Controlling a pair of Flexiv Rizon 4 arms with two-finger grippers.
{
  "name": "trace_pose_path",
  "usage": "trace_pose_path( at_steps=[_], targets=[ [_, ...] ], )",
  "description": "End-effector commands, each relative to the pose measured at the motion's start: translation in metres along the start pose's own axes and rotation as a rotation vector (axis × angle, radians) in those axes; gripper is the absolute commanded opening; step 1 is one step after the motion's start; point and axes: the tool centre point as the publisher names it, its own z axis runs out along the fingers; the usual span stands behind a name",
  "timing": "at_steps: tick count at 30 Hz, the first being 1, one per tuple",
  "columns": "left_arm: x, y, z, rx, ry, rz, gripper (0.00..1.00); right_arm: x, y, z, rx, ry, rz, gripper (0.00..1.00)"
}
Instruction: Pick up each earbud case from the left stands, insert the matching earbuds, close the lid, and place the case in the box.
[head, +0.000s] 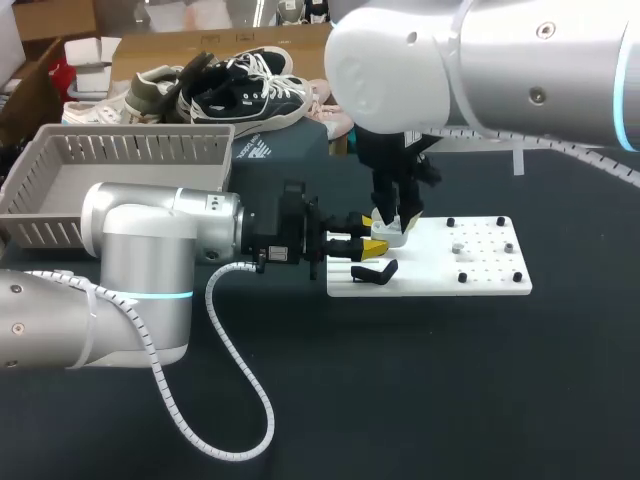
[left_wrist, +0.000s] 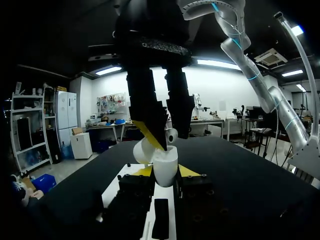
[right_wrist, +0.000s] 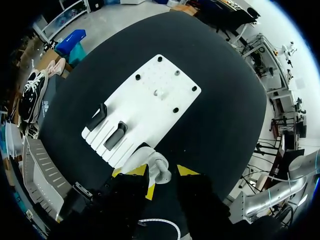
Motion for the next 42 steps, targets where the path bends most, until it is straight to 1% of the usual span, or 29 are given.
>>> trace_pose_path(
  at_steps=[1, 8, 11, 13, 18, 20, 25, 32, 42],
  targets=[
    [0.000, -0.001, 0.000, -0.003, -0.001, 0.001, 0.00, 0.000, 0.001, 0.000, 0.002, 0.001, 0.003, 0.36],
    [0.000, -0.001, 0.000, -0.003, -0.001, 0.001, 0.00, 0.001, 0.001, -0.002, -0.009, 0.000, 0.003, 0.33],
    [0.000, -0.001, 0.000, -0.003, -0.001, 0.001, 0.00, 0.003, 0.000, -0.009, -0.034, -0.004, 0.003, 0.33],
    [0.000, -0.001, 0.000, -0.003, -0.001, 0.001, 0.00, 0.006, -0.002, -0.015, -0.052, -0.011, -0.002, 0.34],
    [0.000, -0.001, 0.000, -0.003, -0.001, 0.001, 0.00, 0.015, -0.009, -0.024, -0.060, -0.014, -0.018, 0.38],
    [0.000, -0.001, 0.000, -0.003, -0.001, 0.001, 0.00, 0.019, -0.012, -0.027, -0.065, -0.009, -0.027, 0.41],
    [0.000, -0.001, 0.000, -0.003, -0.001, 0.001, 0.00, 0.030, -0.020, -0.032, -0.086, 0.023, -0.059, 0.40],
    [0.000, -0.001, 0.000, -0.003, -0.001, 0.001, 0.00, 0.034, -0.024, -0.021, -0.074, 0.081, -0.085, 0.40],
    [0.000, -0.001, 0.000, -0.003, -0.001, 0.001, 0.00, 0.033, -0.019, -0.011, -0.063, 0.097, -0.096, 0.41]
  ],
)
